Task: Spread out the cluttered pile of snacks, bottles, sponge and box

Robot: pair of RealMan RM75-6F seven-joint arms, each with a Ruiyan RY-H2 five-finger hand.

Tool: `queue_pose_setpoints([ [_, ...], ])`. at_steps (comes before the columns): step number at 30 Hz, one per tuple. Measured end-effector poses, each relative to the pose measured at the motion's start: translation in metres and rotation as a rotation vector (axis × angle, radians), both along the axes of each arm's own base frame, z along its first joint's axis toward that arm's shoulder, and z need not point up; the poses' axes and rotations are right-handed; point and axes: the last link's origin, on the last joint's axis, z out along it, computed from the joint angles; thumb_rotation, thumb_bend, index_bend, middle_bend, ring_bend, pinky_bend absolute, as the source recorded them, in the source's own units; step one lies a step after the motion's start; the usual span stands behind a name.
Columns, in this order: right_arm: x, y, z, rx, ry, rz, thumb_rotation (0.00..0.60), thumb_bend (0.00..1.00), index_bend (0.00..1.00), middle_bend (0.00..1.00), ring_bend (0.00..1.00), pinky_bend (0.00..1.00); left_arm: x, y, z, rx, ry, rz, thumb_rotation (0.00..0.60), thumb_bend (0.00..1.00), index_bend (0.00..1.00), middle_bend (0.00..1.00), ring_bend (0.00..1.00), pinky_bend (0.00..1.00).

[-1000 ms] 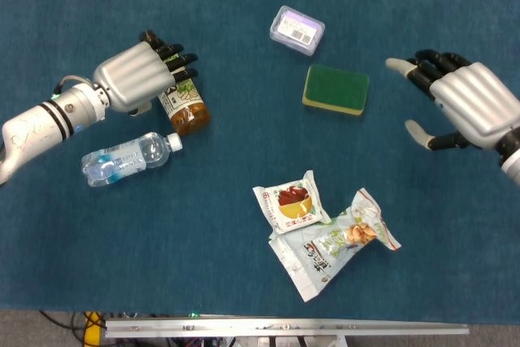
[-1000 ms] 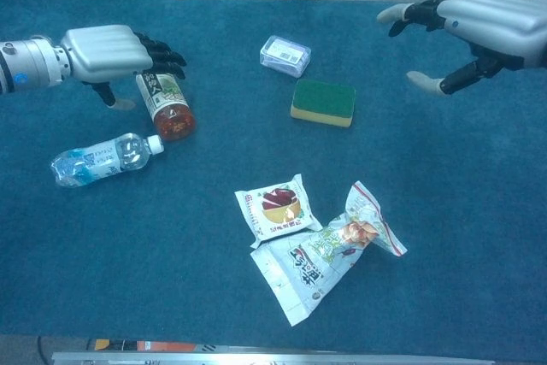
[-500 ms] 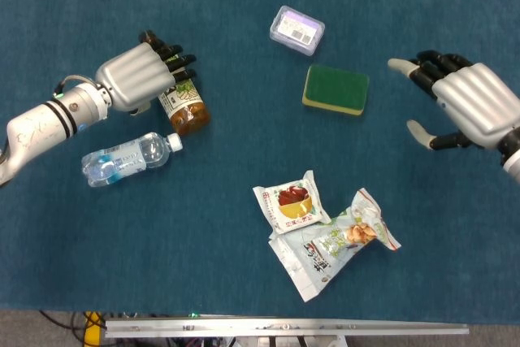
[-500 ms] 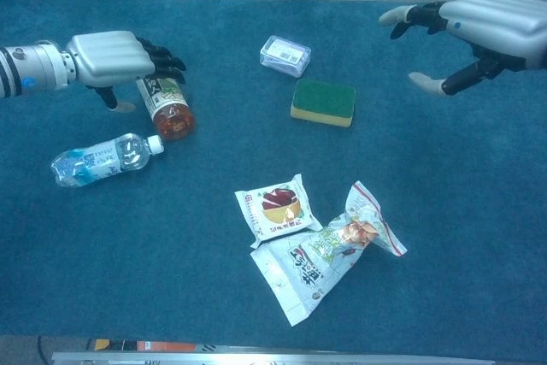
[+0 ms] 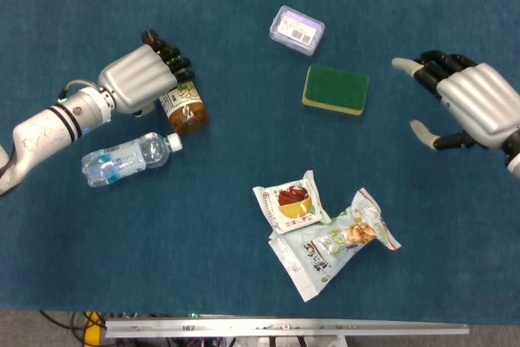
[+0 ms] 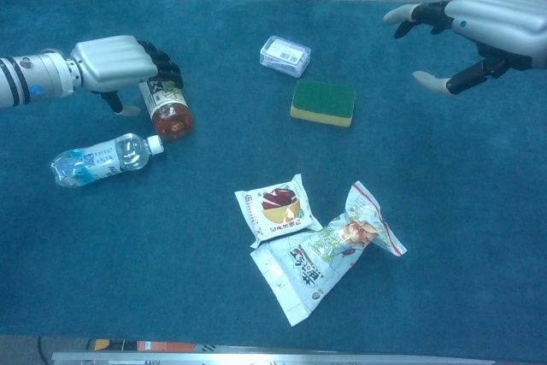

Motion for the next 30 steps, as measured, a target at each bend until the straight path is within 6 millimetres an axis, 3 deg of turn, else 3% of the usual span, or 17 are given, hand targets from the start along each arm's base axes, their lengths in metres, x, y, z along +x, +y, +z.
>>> queue_pose_setpoints([
  [6, 0.0, 0.0, 0.001, 0.0, -0.005, -0.001, 0.393, 0.41, 0.0, 0.21, 0.11, 0.19, -0.007, -0.003, 0.0, 0.021, -0.025, 0.039, 0.6, 0.26, 0.51, 0.39, 0.34, 0.53],
  [12, 0.0, 0.0, 0.002, -0.003, -0.015, 0.001, 0.394, 0.41, 0.0, 0.21, 0.11, 0.19, -0.012, -0.005, 0.004, 0.045, -0.049, 0.065, 0.6, 0.26, 0.54, 0.45, 0.39, 0.61],
  [30, 0.001, 0.0, 0.0, 0.004, -0.03, 0.01, 0.394, 0.41, 0.0, 0.21, 0.12, 0.19, -0.019, -0.016, 0.029, 0.19, -0.092, 0.164, 0.6, 0.26, 0.56, 0.49, 0.4, 0.64],
])
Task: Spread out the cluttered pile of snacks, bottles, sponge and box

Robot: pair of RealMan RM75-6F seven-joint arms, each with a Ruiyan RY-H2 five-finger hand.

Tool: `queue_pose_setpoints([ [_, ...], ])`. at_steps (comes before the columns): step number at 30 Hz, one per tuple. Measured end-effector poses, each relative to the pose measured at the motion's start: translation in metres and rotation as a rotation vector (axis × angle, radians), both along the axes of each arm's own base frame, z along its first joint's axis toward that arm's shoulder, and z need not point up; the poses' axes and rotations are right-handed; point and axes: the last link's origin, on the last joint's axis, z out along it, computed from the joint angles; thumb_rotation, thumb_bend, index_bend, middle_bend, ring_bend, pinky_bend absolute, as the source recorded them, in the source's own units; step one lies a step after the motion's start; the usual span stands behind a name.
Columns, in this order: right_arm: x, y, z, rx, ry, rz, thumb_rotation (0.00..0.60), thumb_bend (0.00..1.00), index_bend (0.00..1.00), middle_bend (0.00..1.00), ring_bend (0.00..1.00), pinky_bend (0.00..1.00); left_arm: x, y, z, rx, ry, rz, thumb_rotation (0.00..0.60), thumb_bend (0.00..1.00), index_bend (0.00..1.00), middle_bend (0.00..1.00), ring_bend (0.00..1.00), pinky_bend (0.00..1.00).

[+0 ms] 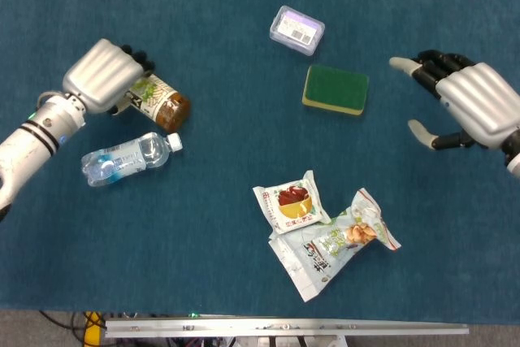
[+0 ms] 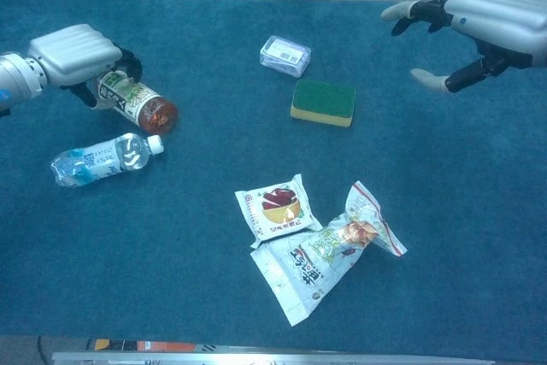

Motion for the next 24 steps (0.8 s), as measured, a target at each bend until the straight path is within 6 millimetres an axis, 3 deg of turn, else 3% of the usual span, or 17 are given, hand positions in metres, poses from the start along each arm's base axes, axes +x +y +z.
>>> queue_pose_setpoints([
  [14, 0.001, 0.003, 0.002, -0.001, -0.014, 0.01, 0.394, 0.41, 0.0, 0.21, 0.12, 0.19, -0.005, -0.027, 0.022, 0.039, 0.085, 0.087, 0.6, 0.26, 0.55, 0.46, 0.39, 0.64],
  [19, 0.0, 0.005, 0.003, -0.002, -0.017, 0.011, 0.395, 0.41, 0.0, 0.21, 0.12, 0.19, 0.001, -0.035, 0.037, 0.064, 0.09, 0.077, 0.6, 0.26, 0.42, 0.4, 0.34, 0.6],
  [24, -0.001, 0.006, 0.004, -0.004, -0.019, 0.009, 0.394, 0.41, 0.0, 0.21, 0.12, 0.19, 0.007, -0.036, 0.041, 0.071, 0.086, 0.045, 0.6, 0.26, 0.27, 0.27, 0.21, 0.46],
])
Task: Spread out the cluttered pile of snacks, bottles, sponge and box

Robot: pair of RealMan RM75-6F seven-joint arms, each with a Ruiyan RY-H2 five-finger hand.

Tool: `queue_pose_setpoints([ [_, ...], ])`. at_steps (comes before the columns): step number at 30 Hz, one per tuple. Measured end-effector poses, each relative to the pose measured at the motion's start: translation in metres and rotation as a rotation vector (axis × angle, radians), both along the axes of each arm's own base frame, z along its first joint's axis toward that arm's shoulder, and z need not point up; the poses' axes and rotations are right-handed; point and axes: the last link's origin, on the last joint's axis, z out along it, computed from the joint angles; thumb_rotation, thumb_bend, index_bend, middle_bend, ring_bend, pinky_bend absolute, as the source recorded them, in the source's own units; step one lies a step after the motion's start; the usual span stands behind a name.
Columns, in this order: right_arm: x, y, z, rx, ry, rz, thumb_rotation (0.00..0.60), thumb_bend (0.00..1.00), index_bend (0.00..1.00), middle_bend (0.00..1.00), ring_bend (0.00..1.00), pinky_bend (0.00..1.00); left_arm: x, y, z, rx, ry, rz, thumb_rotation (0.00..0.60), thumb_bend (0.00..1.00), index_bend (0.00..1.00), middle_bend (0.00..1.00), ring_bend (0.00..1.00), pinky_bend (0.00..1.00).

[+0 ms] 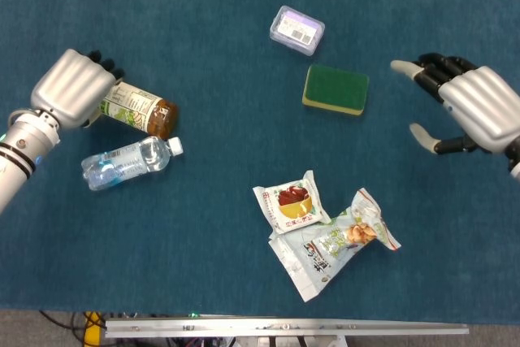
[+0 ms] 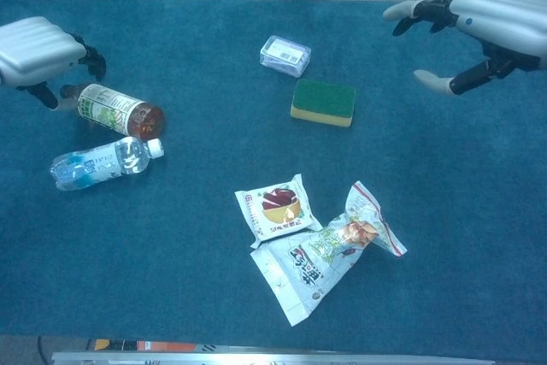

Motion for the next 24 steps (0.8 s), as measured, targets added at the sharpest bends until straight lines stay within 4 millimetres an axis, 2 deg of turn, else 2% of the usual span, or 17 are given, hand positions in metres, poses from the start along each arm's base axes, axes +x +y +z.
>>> queue_pose_setpoints([
  [3, -0.001, 0.001, 0.0, -0.002, -0.001, -0.002, 0.394, 0.41, 0.0, 0.21, 0.12, 0.19, 0.002, 0.003, -0.002, -0.007, -0.002, -0.006, 0.6, 0.26, 0.22, 0.2, 0.15, 0.38],
  [8, -0.004, 0.002, 0.003, -0.009, -0.003, -0.01, 0.394, 0.41, 0.0, 0.21, 0.12, 0.19, 0.002, 0.009, -0.009, -0.034, 0.018, 0.003, 0.6, 0.26, 0.14, 0.13, 0.11, 0.32],
  [11, -0.005, 0.002, 0.004, -0.012, -0.004, -0.017, 0.395, 0.41, 0.0, 0.21, 0.12, 0.19, 0.001, 0.014, -0.014, -0.054, 0.044, 0.007, 0.6, 0.26, 0.13, 0.11, 0.09, 0.29],
  [24, -0.008, 0.002, 0.005, -0.011, -0.012, -0.025, 0.394, 0.41, 0.0, 0.21, 0.12, 0.19, -0.008, 0.016, -0.025, -0.102, 0.123, 0.055, 0.6, 0.26, 0.13, 0.1, 0.09, 0.29],
])
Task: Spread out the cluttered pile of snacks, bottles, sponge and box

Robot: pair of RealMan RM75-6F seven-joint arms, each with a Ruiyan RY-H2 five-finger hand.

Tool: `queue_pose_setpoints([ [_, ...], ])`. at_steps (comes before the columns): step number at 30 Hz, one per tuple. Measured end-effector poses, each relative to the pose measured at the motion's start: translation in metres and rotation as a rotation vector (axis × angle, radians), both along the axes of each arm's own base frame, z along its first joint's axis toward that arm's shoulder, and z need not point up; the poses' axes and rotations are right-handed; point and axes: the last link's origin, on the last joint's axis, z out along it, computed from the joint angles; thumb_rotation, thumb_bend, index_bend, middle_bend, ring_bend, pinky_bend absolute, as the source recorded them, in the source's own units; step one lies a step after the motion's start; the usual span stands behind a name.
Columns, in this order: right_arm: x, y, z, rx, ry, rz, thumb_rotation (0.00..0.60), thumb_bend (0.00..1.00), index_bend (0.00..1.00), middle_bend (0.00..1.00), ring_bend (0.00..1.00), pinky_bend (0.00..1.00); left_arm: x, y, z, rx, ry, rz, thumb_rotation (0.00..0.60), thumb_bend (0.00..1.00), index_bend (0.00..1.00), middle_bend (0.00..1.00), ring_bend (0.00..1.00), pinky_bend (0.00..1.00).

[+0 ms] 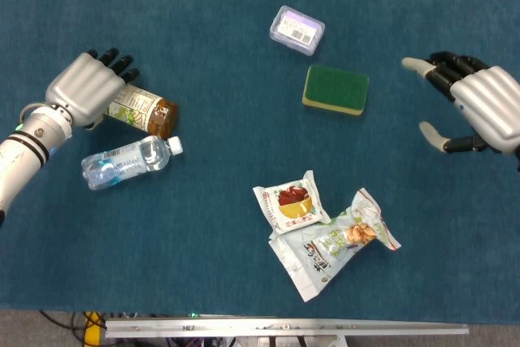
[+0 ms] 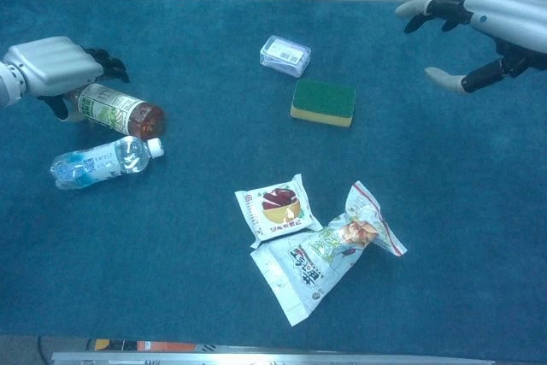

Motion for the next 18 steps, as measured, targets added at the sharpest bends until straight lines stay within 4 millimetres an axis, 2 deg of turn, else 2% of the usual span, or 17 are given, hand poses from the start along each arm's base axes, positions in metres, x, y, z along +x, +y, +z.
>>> queue_pose_setpoints([
  [4, -0.001, 0.0, 0.0, 0.0, -0.002, -0.004, 0.397, 0.41, 0.0, 0.21, 0.12, 0.19, -0.003, 0.001, -0.004, -0.001, 0.01, 0.022, 0.6, 0.26, 0.14, 0.1, 0.09, 0.29],
  [10, -0.002, 0.001, 0.003, -0.005, -0.009, -0.01, 0.395, 0.41, 0.0, 0.21, 0.12, 0.19, -0.008, 0.0, -0.01, 0.009, -0.007, 0.057, 0.6, 0.26, 0.26, 0.17, 0.11, 0.29],
  [14, -0.002, 0.002, 0.004, -0.008, -0.013, -0.011, 0.394, 0.41, 0.0, 0.21, 0.12, 0.19, -0.009, -0.001, -0.012, 0.031, -0.038, 0.068, 0.6, 0.26, 0.4, 0.31, 0.24, 0.36],
  [18, -0.002, 0.002, 0.007, -0.015, -0.018, -0.014, 0.395, 0.41, 0.0, 0.21, 0.12, 0.19, -0.013, -0.003, -0.013, 0.047, -0.073, 0.11, 0.6, 0.26, 0.46, 0.41, 0.32, 0.43],
])
